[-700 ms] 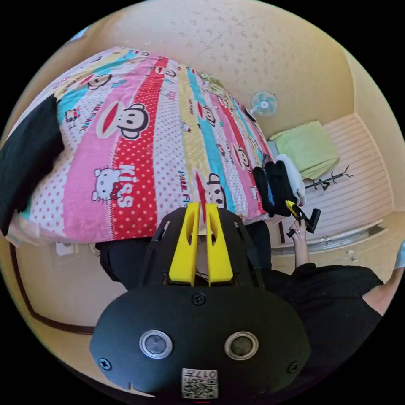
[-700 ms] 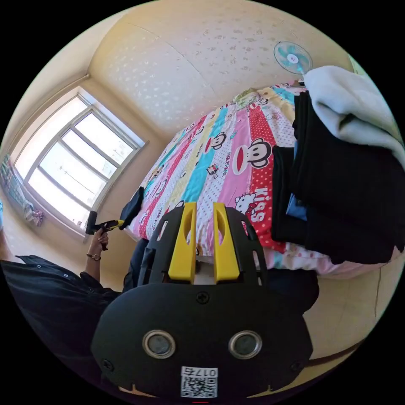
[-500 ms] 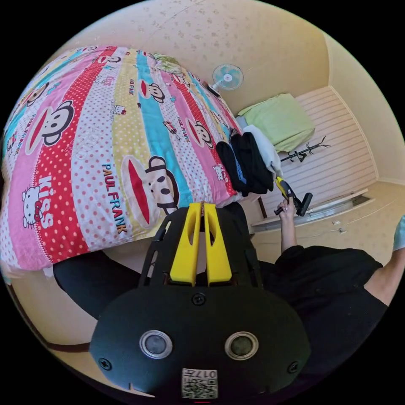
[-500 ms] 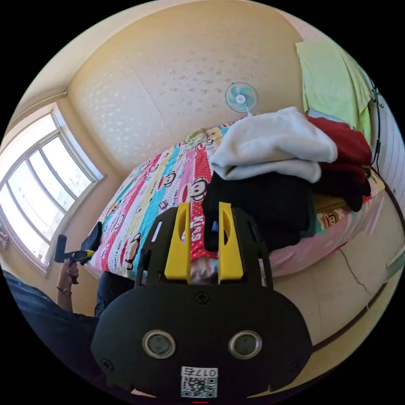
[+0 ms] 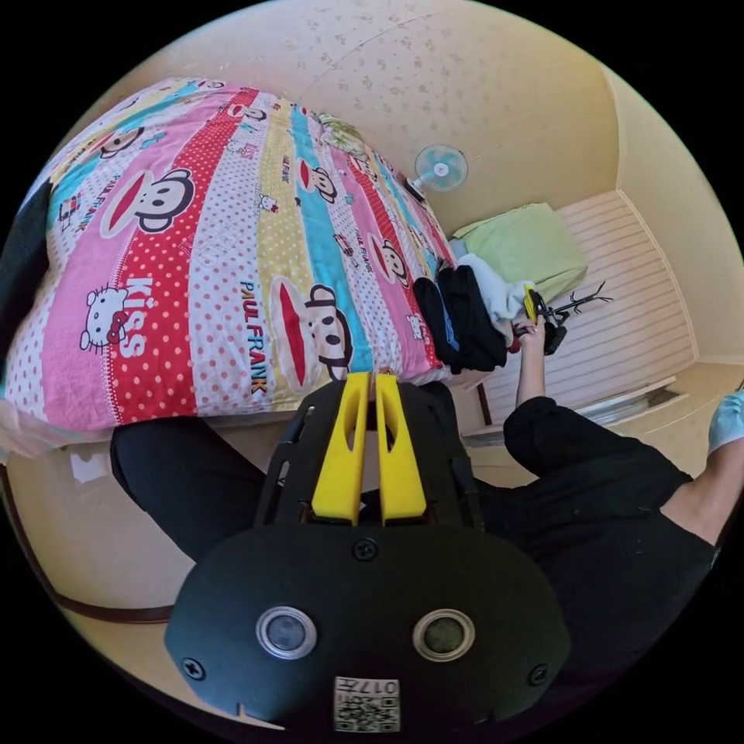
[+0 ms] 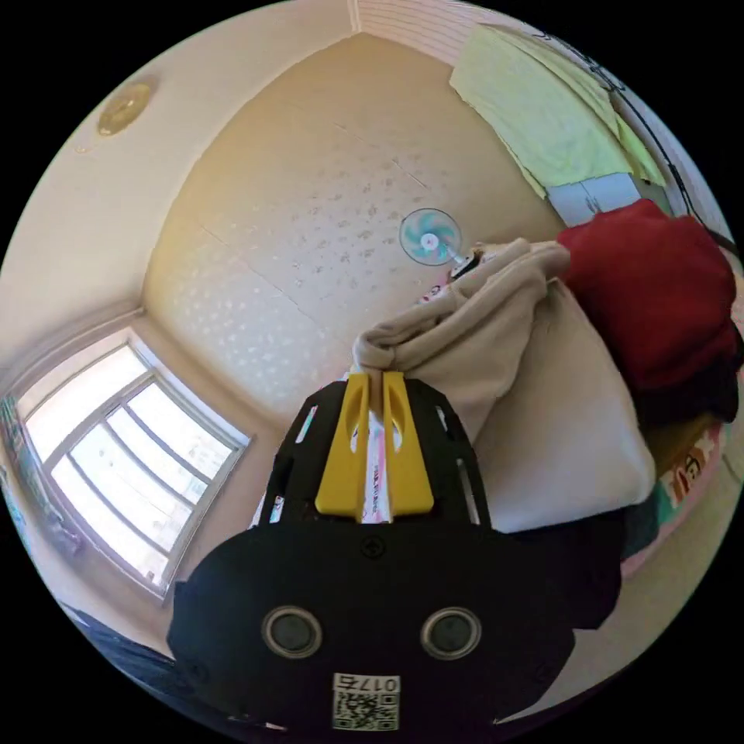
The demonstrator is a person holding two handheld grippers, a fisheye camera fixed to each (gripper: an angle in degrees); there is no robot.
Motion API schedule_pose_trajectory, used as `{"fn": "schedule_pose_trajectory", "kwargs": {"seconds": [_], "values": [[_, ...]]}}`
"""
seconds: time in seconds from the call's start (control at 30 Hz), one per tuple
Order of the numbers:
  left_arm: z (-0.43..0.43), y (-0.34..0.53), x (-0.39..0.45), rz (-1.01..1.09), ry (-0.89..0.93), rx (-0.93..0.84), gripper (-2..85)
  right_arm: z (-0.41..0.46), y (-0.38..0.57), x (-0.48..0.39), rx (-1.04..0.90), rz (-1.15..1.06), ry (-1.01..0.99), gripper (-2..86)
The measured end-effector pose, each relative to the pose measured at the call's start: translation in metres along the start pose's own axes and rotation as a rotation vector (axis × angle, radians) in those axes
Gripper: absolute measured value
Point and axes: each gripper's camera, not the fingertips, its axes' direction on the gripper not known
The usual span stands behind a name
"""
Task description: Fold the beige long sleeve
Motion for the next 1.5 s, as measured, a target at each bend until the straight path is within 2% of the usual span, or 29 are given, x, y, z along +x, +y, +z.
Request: {"fn": "schedule_pose_trajectory", "kwargs": {"seconds": [0.13, 0.17, 0.23, 0.3, 0.37, 0.43, 0.47, 0.53, 0.6, 0.67, 0.7, 0.77, 0.8, 0.83, 0.87, 0.9, 0.93, 1.03, 1.1, 1.17, 1.37, 1.5], "values": [[0.0, 0.004, 0.001, 0.029, 0.026, 0.037, 3.9, 0.109, 0.043, -0.144, -0.259, -0.326, -0.384, 3.7], [0.0, 0.005, -0.001, 0.031, 0.042, 0.043, 4.7, 0.141, 0.071, -0.184, -0.357, -0.398, -0.301, 3.6], [0.0, 0.008, -0.007, 0.016, 0.037, 0.053, 5.3, 0.166, 0.125, -0.227, -0.393, -0.512, -0.224, 3.6], [0.002, 0.015, -0.018, -0.015, 0.016, 0.074, 5.5, 0.183, 0.18, -0.243, -0.463, -0.51, -0.37, 3.6], [0.006, 0.021, -0.03, -0.043, 0.02, 0.086, 5.7, 0.219, 0.262, -0.247, -0.669, -0.41, -0.619, 3.8], [0.013, 0.024, -0.045, -0.084, 0.036, 0.08, 6.6, 0.246, 0.335, -0.248, -0.845, -0.377, -0.678, 4.1], [0.017, 0.025, -0.054, -0.117, 0.05, 0.077, 7.3, 0.262, 0.379, -0.247, -0.974, -0.368, -0.643, 4.5], [0.021, 0.025, -0.061, -0.134, 0.064, 0.086, 7.8, 0.273, 0.417, -0.246, -1.069, -0.412, -0.587, 5.6], [0.026, 0.021, -0.061, -0.12, 0.03, 0.096, 7.8, 0.279, 0.417, -0.244, -1.035, -0.472, -0.452, 7.6], [0.035, 0.015, -0.062, -0.115, -0.013, 0.081, 7.8, 0.293, 0.384, -0.238, -0.9, -0.538, -0.21, 10.5], [0.044, 0.009, -0.063, -0.115, -0.022, 0.065, 7.8, 0.297, 0.374, -0.236, -0.862, -0.553, -0.15, 11.1], [0.06, -0.001, -0.065, -0.109, 0.005, 0.05, 7.9, 0.323, 0.348, -0.219, -0.749, -0.597, 0.093, 11.9], [0.072, -0.009, -0.064, -0.095, 0.03, 0.047, 7.9, 0.333, 0.345, -0.211, -0.75, -0.596, 0.152, 11.9], [0.079, -0.013, -0.062, -0.087, 0.037, 0.045, 7.9, 0.359, 0.347, -0.193, -0.811, -0.597, 0.255, 11.4], [0.092, -0.021, -0.06, -0.08, 0.039, 0.034, 7.9, 0.391, 0.363, -0.168, -0.978, -0.598, 0.347, 10.4], [0.106, -0.03, -0.056, -0.077, 0.03, 0.019, 7.9, 0.402, 0.372, -0.159, -1.043, -0.609, 0.358, 9.3], [0.113, -0.034, -0.054, -0.075, 0.026, 0.011, 7.9, 0.4, 0.377, -0.161, -1.001, -0.645, 0.322, 6.9], [0.137, -0.053, -0.043, -0.051, 0.015, -0.006, 7.9, 0.381, 0.381, -0.186, -1.037, -0.664, 0.304, 4.5], [0.151, -0.067, -0.038, -0.038, -0.004, -0.008, 7.9, 0.355, 0.389, -0.201, -1.067, -0.693, 0.203, 4.0], [0.159, -0.077, -0.038, -0.038, -0.015, -0.014, 7.9, 0.322, 0.406, -0.206, -1.2, -0.673, 0.095, 3.6], [0.195, -0.125, -0.042, -0.038, -0.025, -0.022, 7.9, 0.287, 0.444, -0.162, -1.442, -0.604, 0.231, 2.8], [0.218, -0.19, -0.032, 0.004, -0.128, -0.026, 10.4, 0.286, 0.409, -0.168, -1.357, -0.565, 0.212, 3.3]]}}
